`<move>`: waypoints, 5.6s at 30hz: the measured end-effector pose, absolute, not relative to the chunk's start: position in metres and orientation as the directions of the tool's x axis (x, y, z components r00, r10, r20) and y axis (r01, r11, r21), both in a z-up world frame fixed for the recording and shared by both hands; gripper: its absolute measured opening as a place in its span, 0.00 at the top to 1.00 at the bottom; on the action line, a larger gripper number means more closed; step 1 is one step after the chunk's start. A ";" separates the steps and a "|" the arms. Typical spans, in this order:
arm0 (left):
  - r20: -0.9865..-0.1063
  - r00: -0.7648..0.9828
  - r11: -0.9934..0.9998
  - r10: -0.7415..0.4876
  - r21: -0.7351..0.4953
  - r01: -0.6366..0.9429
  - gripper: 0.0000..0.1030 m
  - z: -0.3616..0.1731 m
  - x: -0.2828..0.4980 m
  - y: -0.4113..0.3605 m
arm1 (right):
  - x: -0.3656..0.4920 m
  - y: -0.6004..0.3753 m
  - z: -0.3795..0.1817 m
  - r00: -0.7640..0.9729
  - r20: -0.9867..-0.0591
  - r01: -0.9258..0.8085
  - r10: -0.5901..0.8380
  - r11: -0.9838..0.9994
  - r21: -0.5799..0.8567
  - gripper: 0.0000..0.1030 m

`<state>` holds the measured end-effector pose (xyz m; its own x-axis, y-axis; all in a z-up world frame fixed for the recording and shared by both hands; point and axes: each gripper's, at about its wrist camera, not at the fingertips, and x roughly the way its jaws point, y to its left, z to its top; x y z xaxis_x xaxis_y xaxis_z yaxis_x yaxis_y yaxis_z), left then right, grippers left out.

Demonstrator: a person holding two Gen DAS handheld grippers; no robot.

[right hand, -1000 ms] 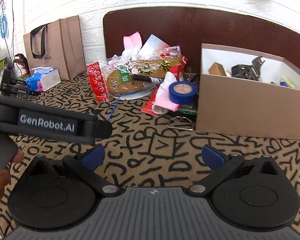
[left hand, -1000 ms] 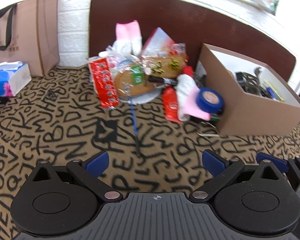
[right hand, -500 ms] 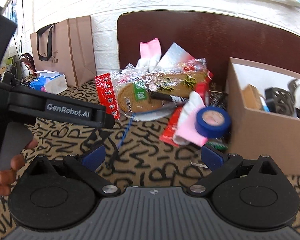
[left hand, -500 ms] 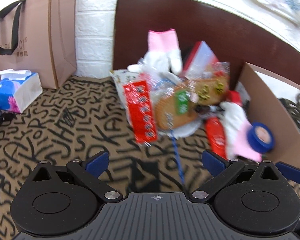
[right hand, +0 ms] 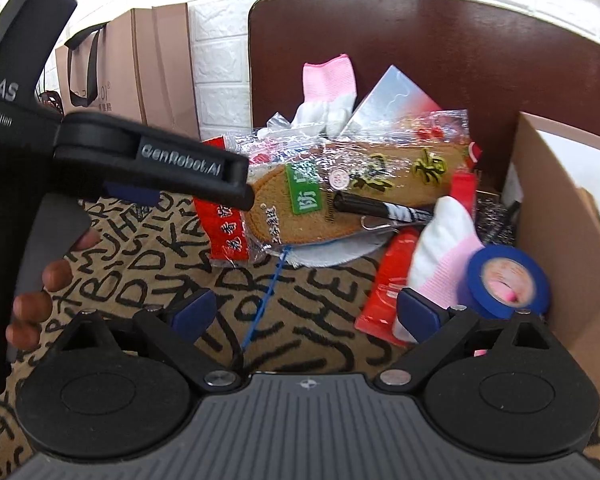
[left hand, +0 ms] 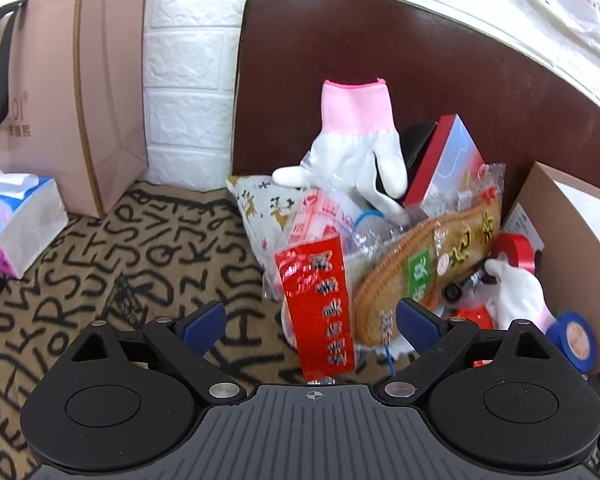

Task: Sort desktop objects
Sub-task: 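Reach both grippers to the bagged brown insole in the pile, then grasp and lift the bagged insole with both grippers together, then carry the bagged insole over the box and lower it inside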

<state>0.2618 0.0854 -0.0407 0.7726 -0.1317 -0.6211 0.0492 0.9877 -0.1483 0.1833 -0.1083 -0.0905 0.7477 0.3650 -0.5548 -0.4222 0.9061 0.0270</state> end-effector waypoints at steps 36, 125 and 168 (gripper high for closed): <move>-0.610 0.727 0.948 -0.317 -0.176 0.266 0.61 -0.030 0.235 0.061 | 0.216 -0.090 -0.098 0.764 -0.528 -0.386 0.371 0.918 0.086 0.17; -0.763 0.533 0.930 -0.366 -0.289 0.226 0.41 -0.078 0.121 0.038 | 0.074 -0.171 -0.111 0.553 -0.641 -0.452 0.532 0.838 0.305 0.51; -0.433 0.724 0.836 -0.538 -0.158 0.526 0.50 0.100 0.165 -0.163 | 0.092 -0.309 0.033 0.927 -0.243 -0.255 0.286 0.955 0.151 0.68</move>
<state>0.1648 -0.1632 0.0999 0.7237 -0.5377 -0.4327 0.5261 0.8355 -0.1585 0.0924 -0.3092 0.0326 0.9269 0.2860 -0.2432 -0.2551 0.9551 0.1508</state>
